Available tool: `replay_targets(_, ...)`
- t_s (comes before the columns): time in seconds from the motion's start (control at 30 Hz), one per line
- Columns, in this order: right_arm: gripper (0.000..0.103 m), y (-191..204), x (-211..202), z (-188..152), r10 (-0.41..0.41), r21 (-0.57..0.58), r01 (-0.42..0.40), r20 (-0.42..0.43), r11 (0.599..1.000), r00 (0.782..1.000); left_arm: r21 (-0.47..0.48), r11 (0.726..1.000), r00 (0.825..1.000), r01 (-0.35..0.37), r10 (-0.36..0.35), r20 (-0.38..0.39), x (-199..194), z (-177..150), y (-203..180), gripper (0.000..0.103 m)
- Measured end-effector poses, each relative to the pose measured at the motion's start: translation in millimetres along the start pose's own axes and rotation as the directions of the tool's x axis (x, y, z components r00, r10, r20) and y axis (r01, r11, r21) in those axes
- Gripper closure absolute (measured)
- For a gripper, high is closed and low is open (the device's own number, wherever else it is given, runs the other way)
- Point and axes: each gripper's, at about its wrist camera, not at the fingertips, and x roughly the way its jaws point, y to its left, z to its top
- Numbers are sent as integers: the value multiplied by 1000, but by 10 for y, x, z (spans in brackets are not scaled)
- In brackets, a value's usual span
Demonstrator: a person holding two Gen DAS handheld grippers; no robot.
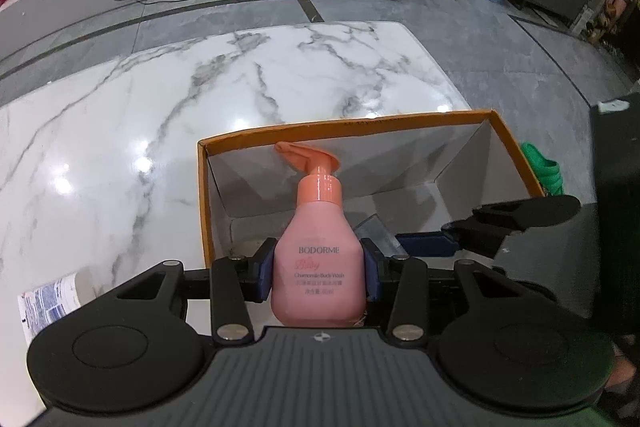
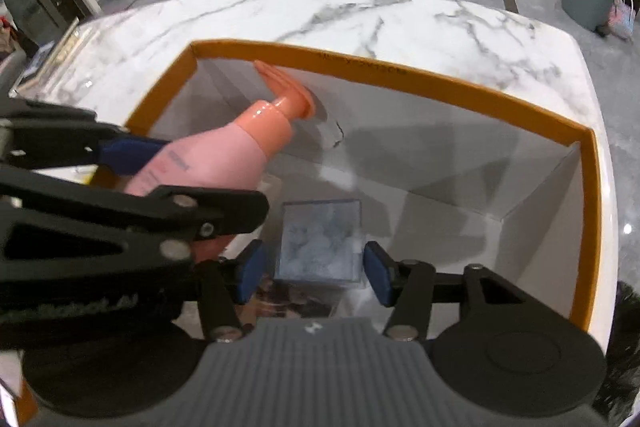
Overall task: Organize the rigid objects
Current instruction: 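Lower the pink bottle and cube box into the orange box, open both grippers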
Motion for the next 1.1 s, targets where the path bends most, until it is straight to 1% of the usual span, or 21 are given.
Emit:
replay_targets(0.03,49,-16,-15,-1,15,17,-15,0,1000,1000,-2,1000,1000,-1,1,0,-1,-3,-1,54)
replay_targets(0.1,59,-46,-3,27,50,61,-49,-6,997,999,-8,1000,1000,-3,3,2,-12,-10,2,54)
replay_targets(0.17,60,-76,4,52,102,94,-101,-7,990,995,-17,1000,1000,4,-4,3,-21,-11,10,54)
replay_targets(0.23,61,-74,12,49,96,86,-95,-5,992,995,-31,999,1000,17,-17,3,-27,-8,26,54)
replay_targets(0.3,61,-56,-50,38,54,63,-53,-4,997,999,-40,999,1000,26,-26,1,-26,-14,19,54)
replay_targets(0.37,61,1,-171,17,-22,2,22,-2,1000,1000,-40,998,999,41,-41,0,-18,-23,-17,54)
replay_targets(0.43,61,48,-316,-23,-114,-71,114,14,991,993,-51,996,998,67,-67,-4,-4,-22,-70,54)
replay_targets(0.47,64,80,-390,-60,-130,-105,132,23,986,991,-58,995,996,86,-86,-4,5,-15,-105,54)
replay_targets(0.53,63,131,-500,-111,-145,-172,149,33,974,989,-61,991,993,121,-122,-4,28,3,-192,54)
replay_targets(0.6,63,211,-548,-168,-176,-246,180,39,952,984,-51,988,989,146,-146,-6,65,26,-308,54)
replay_targets(0.73,64,261,-594,-265,-213,-387,214,46,897,976,-11,988,988,152,-152,-11,216,101,-541,54)
replay_targets(0.83,64,270,-618,-311,-213,-432,215,53,876,976,-15,991,990,133,-134,-40,371,157,-636,55)
replay_targets(0.93,64,230,-533,-287,-239,-444,232,43,866,970,-52,990,988,133,-137,-76,478,162,-637,55)
replay_targets(1.03,66,164,-460,-294,-232,-459,225,43,860,972,-52,991,988,123,-127,-87,529,129,-629,55)
replay_targets(1.1,64,184,-450,-321,-228,-482,223,50,847,972,-64,990,987,122,-128,-99,550,137,-597,55)
